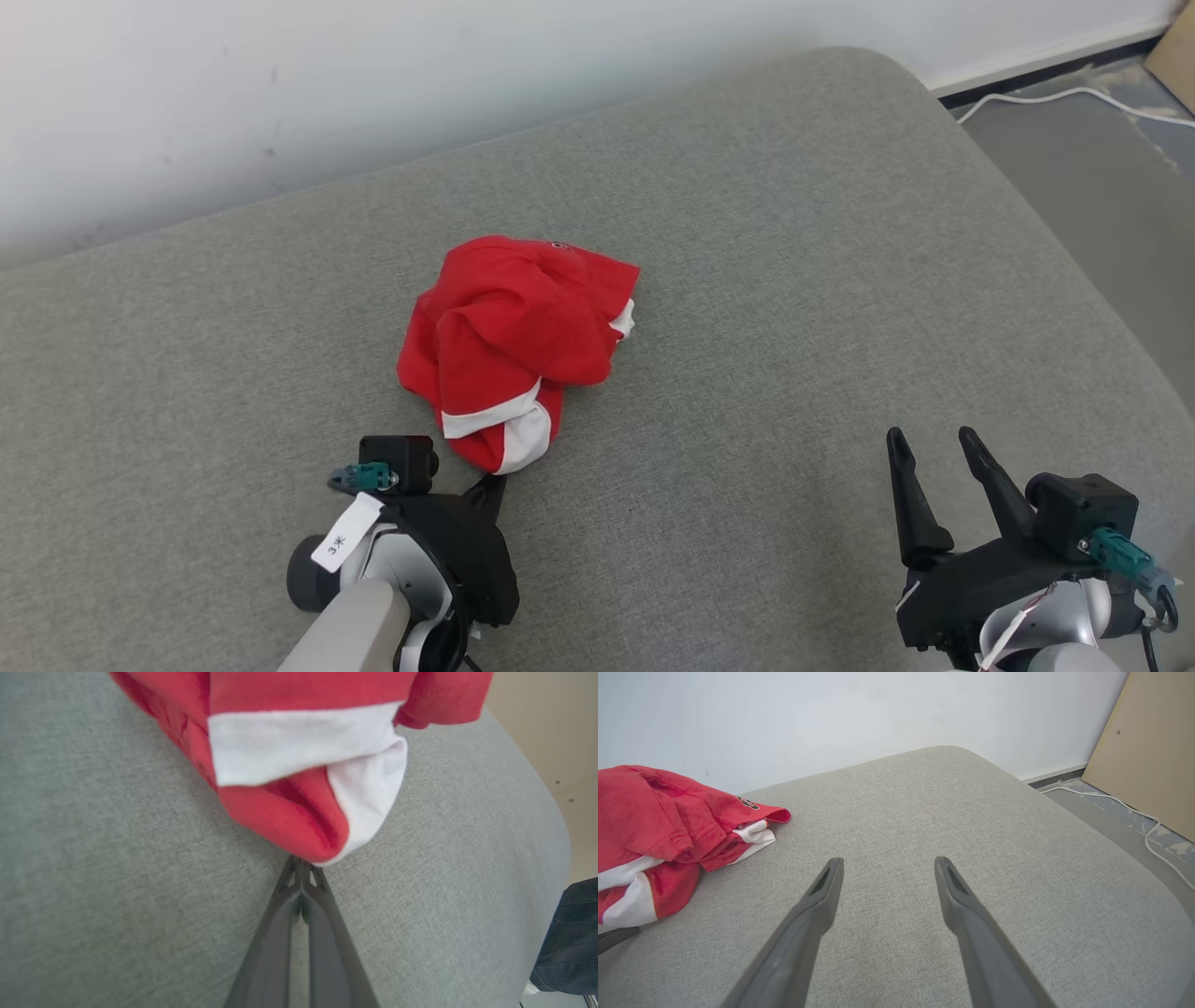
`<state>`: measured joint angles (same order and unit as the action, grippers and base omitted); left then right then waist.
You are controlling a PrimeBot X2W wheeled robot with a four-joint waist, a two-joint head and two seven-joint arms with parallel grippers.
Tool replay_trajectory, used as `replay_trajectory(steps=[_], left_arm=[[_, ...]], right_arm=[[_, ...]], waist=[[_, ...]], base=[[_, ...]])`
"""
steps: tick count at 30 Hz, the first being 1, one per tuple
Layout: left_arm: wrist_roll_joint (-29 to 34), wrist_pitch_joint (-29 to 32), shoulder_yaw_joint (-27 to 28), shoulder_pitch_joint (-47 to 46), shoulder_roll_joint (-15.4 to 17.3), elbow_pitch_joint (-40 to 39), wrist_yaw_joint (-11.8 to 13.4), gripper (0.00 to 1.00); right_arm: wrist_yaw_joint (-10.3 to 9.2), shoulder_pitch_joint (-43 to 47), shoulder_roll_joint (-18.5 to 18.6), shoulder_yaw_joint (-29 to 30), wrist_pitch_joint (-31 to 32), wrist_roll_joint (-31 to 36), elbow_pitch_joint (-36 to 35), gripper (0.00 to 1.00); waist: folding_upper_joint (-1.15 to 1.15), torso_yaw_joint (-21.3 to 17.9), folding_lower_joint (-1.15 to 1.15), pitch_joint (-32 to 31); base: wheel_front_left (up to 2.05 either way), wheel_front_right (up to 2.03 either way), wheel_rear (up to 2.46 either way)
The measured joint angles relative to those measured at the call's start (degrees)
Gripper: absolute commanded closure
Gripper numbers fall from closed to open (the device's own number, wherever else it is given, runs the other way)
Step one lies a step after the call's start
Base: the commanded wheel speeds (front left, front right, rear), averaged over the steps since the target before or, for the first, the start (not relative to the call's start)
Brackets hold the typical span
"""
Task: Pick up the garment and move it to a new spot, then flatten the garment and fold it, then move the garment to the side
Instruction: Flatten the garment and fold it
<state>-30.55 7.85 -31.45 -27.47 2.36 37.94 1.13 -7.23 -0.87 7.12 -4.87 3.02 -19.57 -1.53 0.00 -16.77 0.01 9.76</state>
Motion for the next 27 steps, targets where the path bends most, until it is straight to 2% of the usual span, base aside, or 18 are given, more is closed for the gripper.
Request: replay_trajectory(steps=[12,13,14,19,27], left_arm=[[-2.03,-2.85,-0.37,-0.09,-0.03,1.26,-1.24,1.00],[-2.02,-2.82,-0.74,-0.06,-0.02,1.69,-1.52,0.53],[-2.02,-2.76,-1.16,0.03,-0.01,2.04,-1.88,0.00],[-3.80,-2.99,-2.29,1.38,0.05,1.94,-2.21,0.00],[-7.47,-4.80,-4.17,1.13,-0.02,-0.03,-2.03,0.00]], right_arm=[[0.00,0.37,0.09,0.38,-0.08,-0.02,1.22,0.00],[0.00,0.39,0.09,0.35,-0.08,-0.04,1.32,0.00],[0.00,0.37,0.08,0.24,-0.08,-0.05,1.34,0.00],[0.67,0.07,-0.75,-2.10,0.02,-0.05,1.35,0.00],[0.68,-0.74,-0.45,-1.90,0.09,-0.04,1.46,0.00]], waist=[[0.00,3.84,0.00,-1.62],[0.00,4.22,0.00,-1.81],[0.00,4.56,0.00,-2.01],[0.00,5.24,-0.01,-2.86],[0.00,3.50,0.00,-2.57]], base=[[0.00,0.00,0.00],[0.00,0.00,0.00],[0.00,0.00,0.00],[0.00,0.00,0.00],[0.00,0.00,0.00]])
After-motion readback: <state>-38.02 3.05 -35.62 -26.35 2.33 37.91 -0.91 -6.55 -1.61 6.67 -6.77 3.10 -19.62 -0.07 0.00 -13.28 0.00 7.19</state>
